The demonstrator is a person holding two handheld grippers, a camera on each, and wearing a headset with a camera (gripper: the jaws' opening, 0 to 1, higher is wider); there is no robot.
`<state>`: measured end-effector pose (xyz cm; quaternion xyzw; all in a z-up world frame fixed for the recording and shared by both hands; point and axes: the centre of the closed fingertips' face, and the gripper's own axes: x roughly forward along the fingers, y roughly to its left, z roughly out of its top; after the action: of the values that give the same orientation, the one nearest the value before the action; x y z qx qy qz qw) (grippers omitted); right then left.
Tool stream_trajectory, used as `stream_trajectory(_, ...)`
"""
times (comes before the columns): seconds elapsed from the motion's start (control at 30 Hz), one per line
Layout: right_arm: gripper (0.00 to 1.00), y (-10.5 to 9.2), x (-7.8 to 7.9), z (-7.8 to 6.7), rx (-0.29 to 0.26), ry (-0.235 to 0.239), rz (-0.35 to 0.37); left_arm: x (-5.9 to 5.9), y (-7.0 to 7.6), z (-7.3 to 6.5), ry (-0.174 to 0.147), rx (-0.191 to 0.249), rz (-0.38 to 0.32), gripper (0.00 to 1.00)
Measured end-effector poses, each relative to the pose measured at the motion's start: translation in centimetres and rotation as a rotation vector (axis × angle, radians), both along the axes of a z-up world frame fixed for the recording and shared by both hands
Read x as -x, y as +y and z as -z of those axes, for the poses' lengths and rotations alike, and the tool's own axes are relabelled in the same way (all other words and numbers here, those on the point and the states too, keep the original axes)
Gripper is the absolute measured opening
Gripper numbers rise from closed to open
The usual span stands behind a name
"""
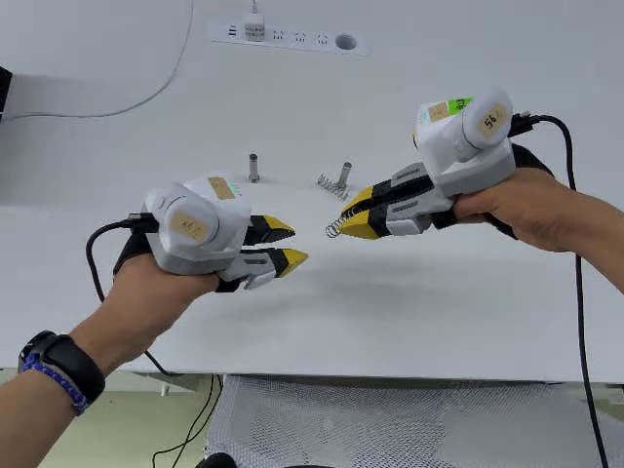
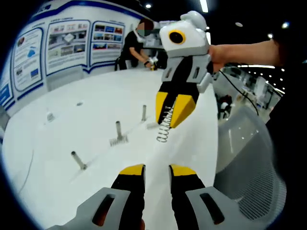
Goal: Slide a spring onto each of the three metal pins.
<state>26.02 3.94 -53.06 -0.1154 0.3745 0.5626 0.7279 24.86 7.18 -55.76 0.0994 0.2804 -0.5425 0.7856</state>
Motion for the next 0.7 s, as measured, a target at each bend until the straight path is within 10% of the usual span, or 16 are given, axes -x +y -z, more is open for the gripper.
stream_trajectory(0.7,0.12,0.8,-3.1,2.5,0.031,0.019,0.025,-1.2,3.6,1.6,0.025,-0.02,-0.162,0.25)
